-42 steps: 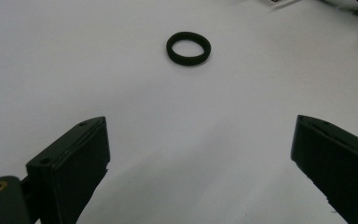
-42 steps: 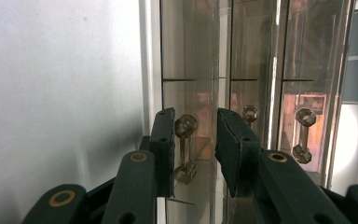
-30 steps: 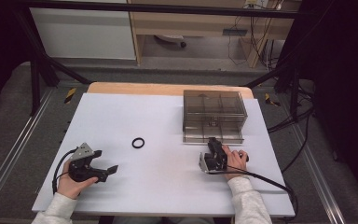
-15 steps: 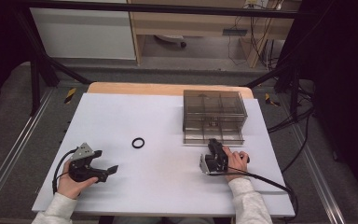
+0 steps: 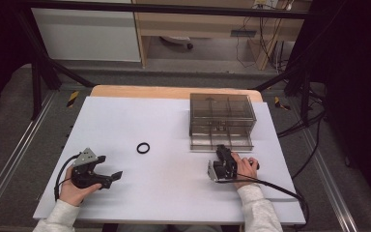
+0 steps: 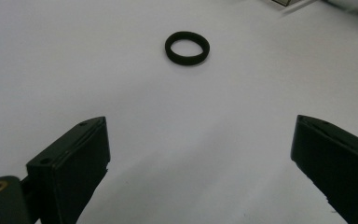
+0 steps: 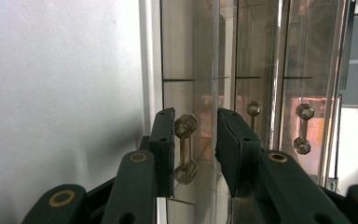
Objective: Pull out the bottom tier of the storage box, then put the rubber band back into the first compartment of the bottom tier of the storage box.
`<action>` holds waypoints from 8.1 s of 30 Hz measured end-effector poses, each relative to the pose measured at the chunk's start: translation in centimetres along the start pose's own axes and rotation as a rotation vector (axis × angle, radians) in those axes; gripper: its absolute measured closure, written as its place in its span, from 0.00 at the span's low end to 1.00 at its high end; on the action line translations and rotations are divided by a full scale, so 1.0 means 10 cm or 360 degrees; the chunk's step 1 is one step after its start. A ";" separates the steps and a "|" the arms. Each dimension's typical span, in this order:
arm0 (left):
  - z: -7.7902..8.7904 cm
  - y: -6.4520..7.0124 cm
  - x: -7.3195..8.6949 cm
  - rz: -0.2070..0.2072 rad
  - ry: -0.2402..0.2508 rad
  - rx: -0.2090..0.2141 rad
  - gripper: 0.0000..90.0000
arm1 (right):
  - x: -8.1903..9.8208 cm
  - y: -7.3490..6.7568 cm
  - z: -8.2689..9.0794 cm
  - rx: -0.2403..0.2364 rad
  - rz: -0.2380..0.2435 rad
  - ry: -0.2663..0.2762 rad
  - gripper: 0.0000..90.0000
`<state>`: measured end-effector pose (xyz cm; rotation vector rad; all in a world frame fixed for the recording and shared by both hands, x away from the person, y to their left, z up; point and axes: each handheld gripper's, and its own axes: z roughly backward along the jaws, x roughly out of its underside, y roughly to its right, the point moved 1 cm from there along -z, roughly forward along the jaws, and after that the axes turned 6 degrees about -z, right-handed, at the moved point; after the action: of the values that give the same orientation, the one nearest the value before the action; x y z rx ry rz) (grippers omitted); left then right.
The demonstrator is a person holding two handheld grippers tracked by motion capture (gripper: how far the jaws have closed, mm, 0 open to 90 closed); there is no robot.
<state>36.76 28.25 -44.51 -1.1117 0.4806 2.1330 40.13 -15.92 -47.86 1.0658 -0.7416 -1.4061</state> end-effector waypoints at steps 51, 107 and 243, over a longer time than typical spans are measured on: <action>0.00 0.01 0.00 -0.0007 -0.0006 0.0001 0.05 | 0.02 0.30 0.20 -0.0240 -0.0760 0.0056 0.30; 0.02 -0.01 0.02 -0.0002 -0.0016 -0.0011 0.05 | -0.28 0.48 0.22 -0.0743 -0.1601 0.0182 0.03; 0.01 -0.01 0.03 -0.0005 -0.0024 -0.0008 0.05 | -1.87 0.33 -0.94 -0.1152 -0.1705 0.0208 0.49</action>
<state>36.70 28.49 -44.67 -1.0978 0.4666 2.1394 48.56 3.35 -45.11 0.9485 0.5548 -2.2069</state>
